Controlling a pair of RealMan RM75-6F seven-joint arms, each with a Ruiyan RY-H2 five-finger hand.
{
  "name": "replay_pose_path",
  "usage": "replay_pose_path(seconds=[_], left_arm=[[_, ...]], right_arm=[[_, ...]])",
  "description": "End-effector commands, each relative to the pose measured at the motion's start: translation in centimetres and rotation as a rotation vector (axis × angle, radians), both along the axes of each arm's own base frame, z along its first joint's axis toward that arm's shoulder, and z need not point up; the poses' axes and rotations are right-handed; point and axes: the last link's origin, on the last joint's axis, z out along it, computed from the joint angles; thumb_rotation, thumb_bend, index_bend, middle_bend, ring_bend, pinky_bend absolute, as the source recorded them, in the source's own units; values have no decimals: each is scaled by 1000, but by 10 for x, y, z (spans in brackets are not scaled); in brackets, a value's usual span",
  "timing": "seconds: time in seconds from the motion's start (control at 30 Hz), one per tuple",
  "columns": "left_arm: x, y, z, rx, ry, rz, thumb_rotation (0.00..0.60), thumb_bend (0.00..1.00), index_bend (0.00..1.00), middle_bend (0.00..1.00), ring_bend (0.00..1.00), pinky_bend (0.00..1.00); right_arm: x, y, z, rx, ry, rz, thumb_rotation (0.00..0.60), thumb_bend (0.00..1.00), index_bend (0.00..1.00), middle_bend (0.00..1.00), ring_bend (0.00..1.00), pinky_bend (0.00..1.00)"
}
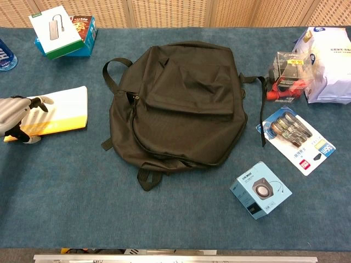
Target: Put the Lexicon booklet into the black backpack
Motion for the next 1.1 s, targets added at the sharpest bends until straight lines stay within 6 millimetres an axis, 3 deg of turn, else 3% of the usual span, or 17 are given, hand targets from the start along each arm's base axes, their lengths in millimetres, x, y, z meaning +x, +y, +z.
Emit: replay_pose_path(seconds=[0.03,0.13,0.33,1.1], left_arm=[[2,4,-1,33,-46,2,600,261,228,355,269,144],[4,7,1,80,-85,-14,600,318,283,412,328,187],[3,11,4,156,-140,-57,600,327,396,478,394,256],[-7,13,14,281,-194,-161,600,325,625,523,422,290]], right_arm=[[0,1,0,-1,0,-1,600,230,294,383,283,348],[-1,1,1,-3,0,-3,600,230,294,383,283,348],[-2,1,0,1,0,-8,600,231,294,383,283,348],[0,1,-1,7,-14,-6,600,230,294,383,283,348]])
